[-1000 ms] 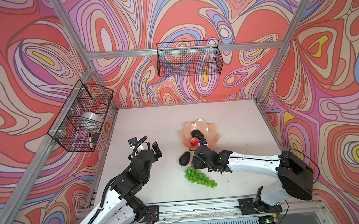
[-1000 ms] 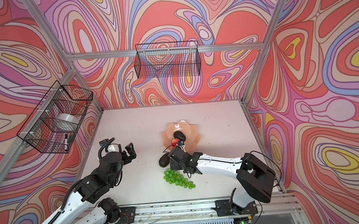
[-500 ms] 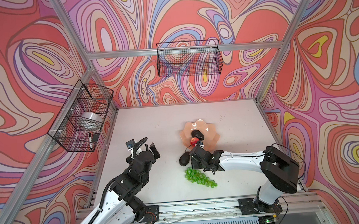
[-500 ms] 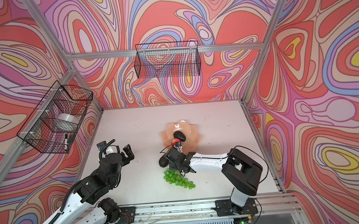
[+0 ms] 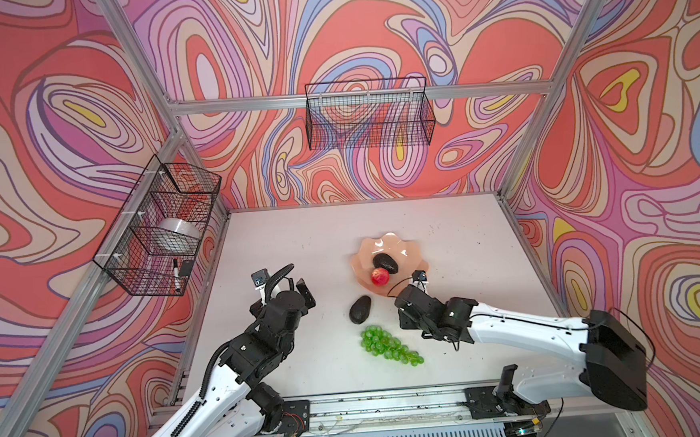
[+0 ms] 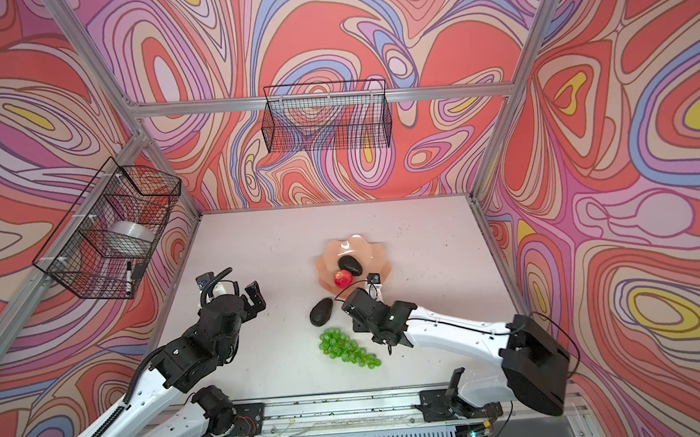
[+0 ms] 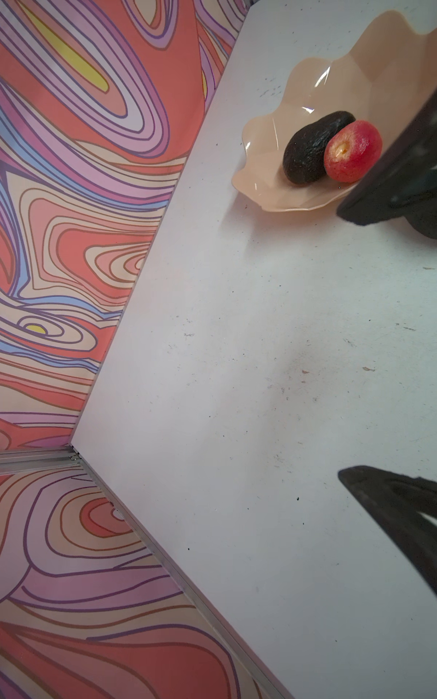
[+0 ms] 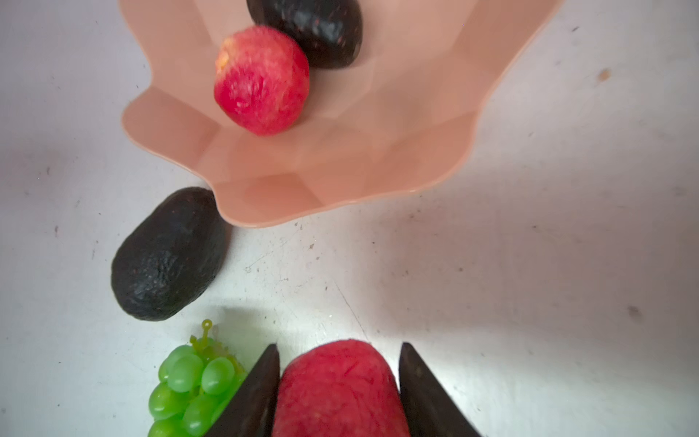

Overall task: Place and organize the fake fruits in the fruit bowl
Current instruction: 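Place the second apple in the bowl with the right gripper and release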

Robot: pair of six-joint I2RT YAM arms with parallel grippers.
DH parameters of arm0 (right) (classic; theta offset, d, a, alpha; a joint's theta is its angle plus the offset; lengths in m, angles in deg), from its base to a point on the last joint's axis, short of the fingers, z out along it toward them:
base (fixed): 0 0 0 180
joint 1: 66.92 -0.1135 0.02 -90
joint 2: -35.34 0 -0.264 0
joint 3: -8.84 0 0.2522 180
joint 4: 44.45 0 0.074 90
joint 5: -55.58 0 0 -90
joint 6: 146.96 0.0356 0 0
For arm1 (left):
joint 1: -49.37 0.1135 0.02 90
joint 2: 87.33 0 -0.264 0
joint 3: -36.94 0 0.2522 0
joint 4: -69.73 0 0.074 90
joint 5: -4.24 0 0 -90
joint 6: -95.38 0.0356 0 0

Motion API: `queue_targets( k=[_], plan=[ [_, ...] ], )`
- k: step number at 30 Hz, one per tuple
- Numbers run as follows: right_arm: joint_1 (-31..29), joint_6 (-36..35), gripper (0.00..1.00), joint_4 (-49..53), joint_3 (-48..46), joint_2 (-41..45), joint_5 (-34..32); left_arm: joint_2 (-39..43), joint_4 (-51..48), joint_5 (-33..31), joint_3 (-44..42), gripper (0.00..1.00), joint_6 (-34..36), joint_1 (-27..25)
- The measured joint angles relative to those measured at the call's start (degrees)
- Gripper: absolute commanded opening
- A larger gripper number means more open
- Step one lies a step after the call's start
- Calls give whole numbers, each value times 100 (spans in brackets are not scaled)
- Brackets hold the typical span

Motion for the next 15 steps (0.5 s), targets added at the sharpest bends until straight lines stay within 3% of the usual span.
queue_targets(
  k=[3, 6, 9, 15],
  plan=[
    [328, -262, 50, 170, 98, 494, -197, -44, 28, 20, 0, 100, 0, 0],
    [1060, -723, 50, -9, 339, 485, -181, -92, 63, 70, 0, 100, -2, 0],
    [1703, -1235, 50, -376, 765, -55, -87, -109, 61, 125, 0, 100, -24, 0],
    [2306, -2022, 49, -1163, 1805, -1652, 444, -39, -63, 192, 0, 100, -46, 0]
  ],
)
